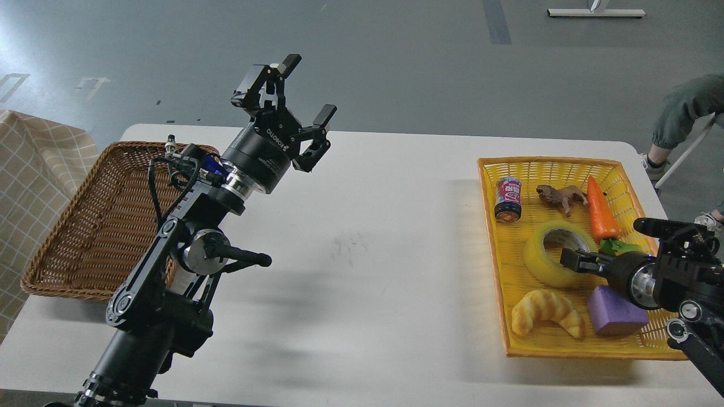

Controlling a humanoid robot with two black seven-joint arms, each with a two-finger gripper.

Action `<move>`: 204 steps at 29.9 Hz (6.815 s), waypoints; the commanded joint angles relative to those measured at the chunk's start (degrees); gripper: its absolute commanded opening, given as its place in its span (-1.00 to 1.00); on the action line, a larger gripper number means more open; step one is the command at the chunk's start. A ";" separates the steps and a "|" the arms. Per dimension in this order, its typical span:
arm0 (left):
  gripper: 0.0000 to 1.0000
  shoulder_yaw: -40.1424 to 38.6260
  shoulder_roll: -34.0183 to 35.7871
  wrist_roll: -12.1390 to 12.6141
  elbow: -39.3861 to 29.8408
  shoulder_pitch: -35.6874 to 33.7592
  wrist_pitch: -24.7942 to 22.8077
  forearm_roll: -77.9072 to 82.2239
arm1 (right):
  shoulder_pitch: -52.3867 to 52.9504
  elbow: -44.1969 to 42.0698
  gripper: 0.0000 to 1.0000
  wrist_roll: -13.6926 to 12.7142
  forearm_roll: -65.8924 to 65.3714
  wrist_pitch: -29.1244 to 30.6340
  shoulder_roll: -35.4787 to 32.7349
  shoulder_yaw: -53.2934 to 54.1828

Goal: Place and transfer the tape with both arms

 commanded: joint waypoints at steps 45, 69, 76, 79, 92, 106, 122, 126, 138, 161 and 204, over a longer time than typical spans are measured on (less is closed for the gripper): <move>0.96 -0.15 0.00 0.02 0.17 -0.70 0.20 -0.09 | 29.60 -3.52 -1.00 0.30 5.49 0.02 4.39 -4.49; 0.96 -1.21 0.61 -0.42 -0.18 -0.26 0.37 0.00 | 42.53 -16.26 -1.00 1.36 4.96 0.02 29.26 -26.38; 0.96 -2.09 0.70 -0.42 -0.18 -0.17 0.28 -0.09 | 38.93 -17.14 -1.00 0.92 4.79 0.02 31.29 -26.64; 0.96 -2.17 0.79 -0.42 -0.18 -0.17 0.29 -0.09 | 36.82 -17.84 -1.00 0.83 4.79 0.02 31.29 -26.64; 0.96 -2.35 1.41 -0.51 -0.18 -0.08 0.29 -0.18 | 32.16 -18.20 -1.00 0.83 4.70 0.02 31.29 -26.29; 0.96 -4.11 1.76 -0.60 -0.18 0.18 -0.07 -0.18 | 31.36 -18.81 -1.00 0.83 4.70 0.02 31.29 -26.38; 0.96 -5.43 2.63 -0.68 -0.09 0.71 -0.15 -1.41 | 32.33 -19.87 -0.96 1.53 5.23 0.02 31.29 -27.52; 0.96 -5.43 2.99 -0.68 -0.09 0.71 -0.15 -3.16 | 32.33 -20.30 -0.80 1.79 5.31 0.02 31.29 -27.26; 0.96 -6.04 3.08 -0.68 -0.09 1.32 -0.15 -3.43 | 31.98 -20.39 -0.58 2.41 5.49 0.02 31.29 -28.92; 0.96 -6.57 6.24 -0.60 -0.44 2.29 -0.42 -3.43 | 33.64 -20.13 0.95 2.23 5.66 0.02 31.29 -23.31; 0.96 -5.95 5.71 -4.81 0.08 1.67 -4.02 -3.87 | 20.73 1.32 1.00 2.32 54.62 0.02 31.29 31.45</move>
